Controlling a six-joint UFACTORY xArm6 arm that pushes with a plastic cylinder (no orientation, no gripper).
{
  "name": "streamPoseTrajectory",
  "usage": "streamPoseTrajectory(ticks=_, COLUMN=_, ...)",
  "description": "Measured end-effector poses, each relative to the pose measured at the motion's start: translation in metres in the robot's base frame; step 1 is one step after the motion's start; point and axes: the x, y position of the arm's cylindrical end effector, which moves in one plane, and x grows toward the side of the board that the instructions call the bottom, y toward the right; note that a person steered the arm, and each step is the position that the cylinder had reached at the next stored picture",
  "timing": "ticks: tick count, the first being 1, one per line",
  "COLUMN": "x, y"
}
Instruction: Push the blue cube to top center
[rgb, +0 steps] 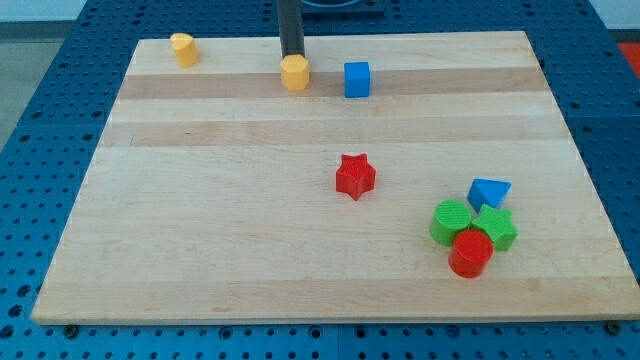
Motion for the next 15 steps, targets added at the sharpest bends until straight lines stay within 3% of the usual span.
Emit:
streamPoseTrajectory(ticks=2, x=0.08, y=0.002)
streamPoseTrajectory(ticks=3, x=0.088, y=0.03)
streamPoseTrajectory(ticks=5, x=0.066, y=0.091)
streamPoseTrajectory(ticks=8, x=0.011, y=0.093)
streamPoseTrajectory(ticks=12, x=-0.004, y=0.161)
streamPoseTrajectory(ticks=15, x=-0.014, y=0.124)
